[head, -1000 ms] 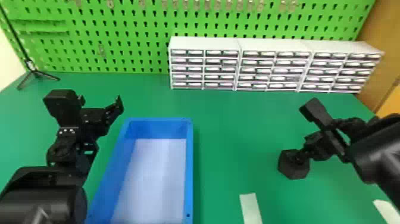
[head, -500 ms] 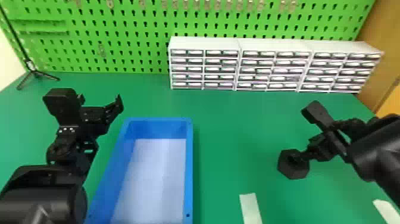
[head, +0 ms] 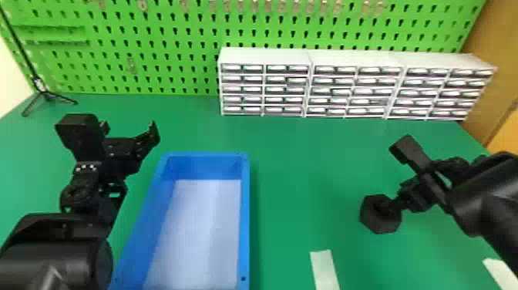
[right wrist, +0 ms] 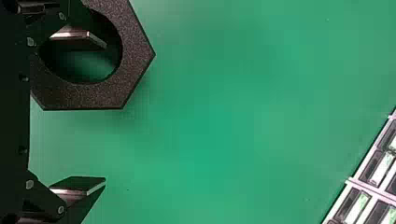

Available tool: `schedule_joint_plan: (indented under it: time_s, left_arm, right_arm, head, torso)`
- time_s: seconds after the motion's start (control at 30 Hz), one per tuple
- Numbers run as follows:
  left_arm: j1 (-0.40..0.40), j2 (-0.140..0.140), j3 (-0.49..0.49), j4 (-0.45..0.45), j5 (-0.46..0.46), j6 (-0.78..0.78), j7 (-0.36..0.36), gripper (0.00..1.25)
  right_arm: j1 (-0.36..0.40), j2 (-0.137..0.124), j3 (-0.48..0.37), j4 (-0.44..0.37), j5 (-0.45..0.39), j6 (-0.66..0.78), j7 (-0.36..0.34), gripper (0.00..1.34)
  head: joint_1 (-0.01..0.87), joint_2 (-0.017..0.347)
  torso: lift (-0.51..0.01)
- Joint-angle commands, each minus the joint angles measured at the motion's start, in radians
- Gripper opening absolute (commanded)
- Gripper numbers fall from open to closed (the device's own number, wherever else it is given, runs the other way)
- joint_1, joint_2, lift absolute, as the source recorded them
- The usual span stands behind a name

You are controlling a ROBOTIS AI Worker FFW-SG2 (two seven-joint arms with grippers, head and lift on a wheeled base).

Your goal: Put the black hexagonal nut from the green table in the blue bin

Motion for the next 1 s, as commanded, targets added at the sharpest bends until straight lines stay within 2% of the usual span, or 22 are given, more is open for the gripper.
schedule_joint_plan:
  time_s: [0.0, 0.13, 0.3, 0.6, 0.73, 0.8, 0.97]
  left_arm:
    - [-0.001, 0.0, 0.003, 0.0, 0.0, 0.0, 0.0, 1.03]
    - [-0.002, 0.0, 0.003, 0.0, 0.002, 0.0, 0.0, 1.03]
    - [-0.001, 0.0, 0.003, 0.0, 0.002, 0.0, 0.0, 1.03]
    - [0.002, 0.0, 0.007, 0.0, 0.003, -0.002, 0.0, 1.03]
    - [0.004, 0.0, 0.009, 0.0, 0.003, -0.003, 0.0, 1.03]
    - [0.004, 0.0, 0.007, 0.0, 0.003, -0.003, 0.0, 1.03]
    - [0.005, 0.0, 0.009, 0.0, 0.003, -0.002, 0.0, 1.03]
  right_arm:
    - [-0.008, 0.004, 0.008, 0.017, 0.002, -0.007, 0.0, 1.07]
    - [-0.013, 0.007, 0.014, 0.029, 0.004, -0.016, -0.001, 1.03]
    - [-0.016, 0.011, 0.026, 0.046, 0.004, -0.017, -0.001, 0.9]
    - [-0.014, 0.013, 0.031, 0.046, -0.002, -0.017, 0.0, 0.5]
    - [-0.014, 0.01, 0.029, 0.042, -0.01, -0.01, 0.0, 0.45]
    - [-0.013, 0.01, 0.029, 0.035, -0.01, 0.0, 0.0, 0.38]
    - [-0.005, 0.005, 0.028, 0.025, -0.009, 0.007, 0.0, 0.38]
  head:
    - [0.686, 0.028]
    - [0.686, 0.028]
    - [0.686, 0.028]
    - [0.686, 0.028]
    - [0.686, 0.028]
    - [0.686, 0.028]
    - [0.686, 0.028]
  torso:
    - [-0.096]
    - [-0.096]
    - [-0.096]
    - [-0.096]
    - [-0.096]
    - [-0.096]
    - [-0.096]
